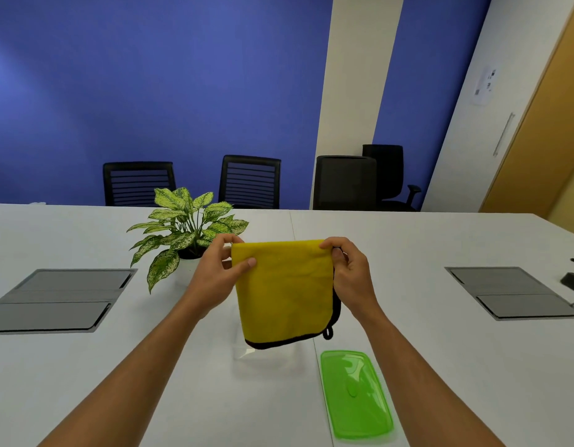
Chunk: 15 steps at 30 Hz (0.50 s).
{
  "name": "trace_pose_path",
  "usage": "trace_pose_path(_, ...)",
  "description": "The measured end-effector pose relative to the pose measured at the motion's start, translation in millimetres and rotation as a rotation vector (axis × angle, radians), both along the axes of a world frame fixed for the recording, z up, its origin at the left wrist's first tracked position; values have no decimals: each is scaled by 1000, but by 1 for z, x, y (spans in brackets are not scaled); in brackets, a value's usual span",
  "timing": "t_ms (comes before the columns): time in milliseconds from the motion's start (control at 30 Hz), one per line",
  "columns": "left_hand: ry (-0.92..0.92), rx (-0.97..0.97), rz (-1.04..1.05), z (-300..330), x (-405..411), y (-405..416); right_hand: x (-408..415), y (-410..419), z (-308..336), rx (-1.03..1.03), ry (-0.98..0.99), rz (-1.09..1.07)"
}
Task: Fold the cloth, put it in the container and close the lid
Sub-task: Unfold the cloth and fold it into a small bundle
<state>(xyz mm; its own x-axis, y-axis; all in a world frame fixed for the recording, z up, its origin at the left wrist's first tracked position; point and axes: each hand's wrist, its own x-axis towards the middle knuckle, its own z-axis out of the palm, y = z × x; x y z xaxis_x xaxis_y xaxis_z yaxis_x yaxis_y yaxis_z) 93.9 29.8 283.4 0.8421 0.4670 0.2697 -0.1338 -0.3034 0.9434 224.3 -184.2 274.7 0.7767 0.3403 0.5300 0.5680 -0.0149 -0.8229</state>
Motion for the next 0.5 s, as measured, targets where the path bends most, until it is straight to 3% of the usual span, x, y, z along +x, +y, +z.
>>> trace_pose_path(233,-186,95,122,-2,-2,-12,-3,-5,3,74,96,125)
trace_pose_path(367,-230,43,150,-3,-2,-11,1,-17,-11,86,386,342)
trace_pose_path(500,-233,35,120,-1,-1,-11,-5,-19,-33,7,582,388)
